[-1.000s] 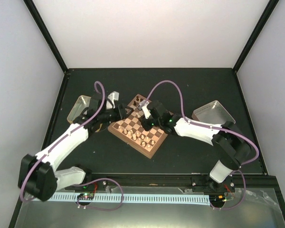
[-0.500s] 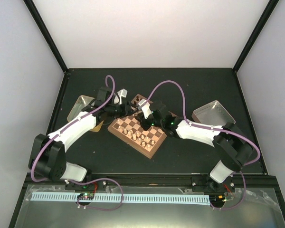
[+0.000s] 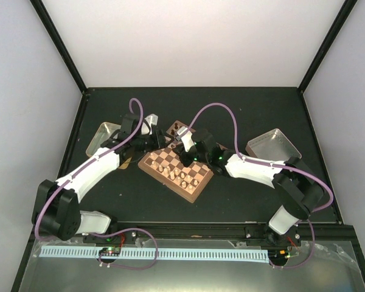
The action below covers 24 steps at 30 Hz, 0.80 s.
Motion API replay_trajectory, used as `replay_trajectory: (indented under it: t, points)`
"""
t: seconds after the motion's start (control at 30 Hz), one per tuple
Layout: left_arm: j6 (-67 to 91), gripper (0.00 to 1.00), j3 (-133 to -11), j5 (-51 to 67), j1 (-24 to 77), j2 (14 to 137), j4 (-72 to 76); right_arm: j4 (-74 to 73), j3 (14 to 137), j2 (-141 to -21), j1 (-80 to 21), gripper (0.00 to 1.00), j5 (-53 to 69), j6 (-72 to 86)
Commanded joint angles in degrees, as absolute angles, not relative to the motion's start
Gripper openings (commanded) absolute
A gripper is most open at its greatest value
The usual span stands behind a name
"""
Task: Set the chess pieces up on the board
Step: Pick up the chess piece from the chessboard.
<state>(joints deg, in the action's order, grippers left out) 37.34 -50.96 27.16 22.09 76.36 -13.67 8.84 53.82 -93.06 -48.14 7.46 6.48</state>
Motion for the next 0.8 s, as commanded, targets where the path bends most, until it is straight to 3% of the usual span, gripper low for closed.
replay_trajectory:
  t: [0.0, 0.63, 0.77]
  points:
    - [38.8, 0.53, -49.8, 22.8, 21.4, 74.4, -13.2, 10.8, 53.7, -94.2, -48.1, 0.07, 5.6, 6.6]
    - [71.9, 0.76, -38.3, 31.6, 20.3, 69.3, 11.6, 16.8, 51.0, -87.0, -48.0, 0.07, 11.1, 13.3]
    - [78.3, 0.77, -36.8, 32.7, 20.2, 69.1, 16.2, 17.8, 50.8, -85.0, -48.1, 0.07, 12.3, 14.4]
